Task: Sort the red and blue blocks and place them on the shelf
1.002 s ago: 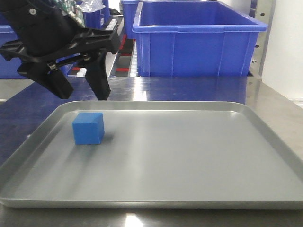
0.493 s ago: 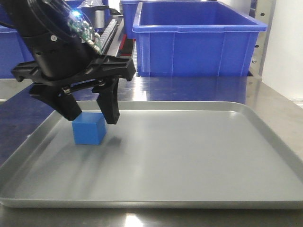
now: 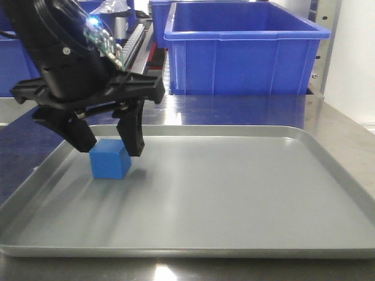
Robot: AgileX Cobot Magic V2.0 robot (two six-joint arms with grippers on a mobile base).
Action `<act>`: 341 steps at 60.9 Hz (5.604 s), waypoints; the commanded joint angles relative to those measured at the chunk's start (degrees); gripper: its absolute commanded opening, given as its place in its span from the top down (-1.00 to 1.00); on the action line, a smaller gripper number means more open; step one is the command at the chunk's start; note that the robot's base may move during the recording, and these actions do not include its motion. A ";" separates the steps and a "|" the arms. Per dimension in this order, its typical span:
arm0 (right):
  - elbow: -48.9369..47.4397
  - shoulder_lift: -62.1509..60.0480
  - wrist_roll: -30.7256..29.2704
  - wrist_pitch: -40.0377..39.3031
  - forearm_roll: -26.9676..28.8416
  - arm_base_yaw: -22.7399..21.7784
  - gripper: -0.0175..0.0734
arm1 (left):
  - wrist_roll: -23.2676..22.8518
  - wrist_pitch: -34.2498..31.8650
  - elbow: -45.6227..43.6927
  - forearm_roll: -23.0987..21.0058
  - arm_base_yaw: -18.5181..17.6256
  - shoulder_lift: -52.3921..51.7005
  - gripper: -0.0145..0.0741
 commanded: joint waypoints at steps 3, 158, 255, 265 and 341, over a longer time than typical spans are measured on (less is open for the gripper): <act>-1.65 0.19 -0.12 -4.53 -0.30 -0.40 0.51 | -0.65 -1.39 -1.76 0.30 -0.46 -1.57 -0.41; -1.65 0.19 -0.12 -4.53 -0.30 -0.40 0.51 | -0.43 -13.61 20.64 9.23 22.20 -43.66 0.39; -1.65 0.19 -0.12 -4.53 -0.30 -0.40 0.51 | -0.43 -26.41 47.64 10.17 24.31 -68.40 0.39; -1.65 0.19 -0.12 -4.53 -0.30 -0.40 0.51 | -0.43 -28.00 48.27 10.63 24.31 -69.06 0.39; -1.65 0.19 -0.12 -4.53 -0.30 -0.40 0.51 | -0.43 -28.09 48.83 14.04 24.19 -70.53 0.39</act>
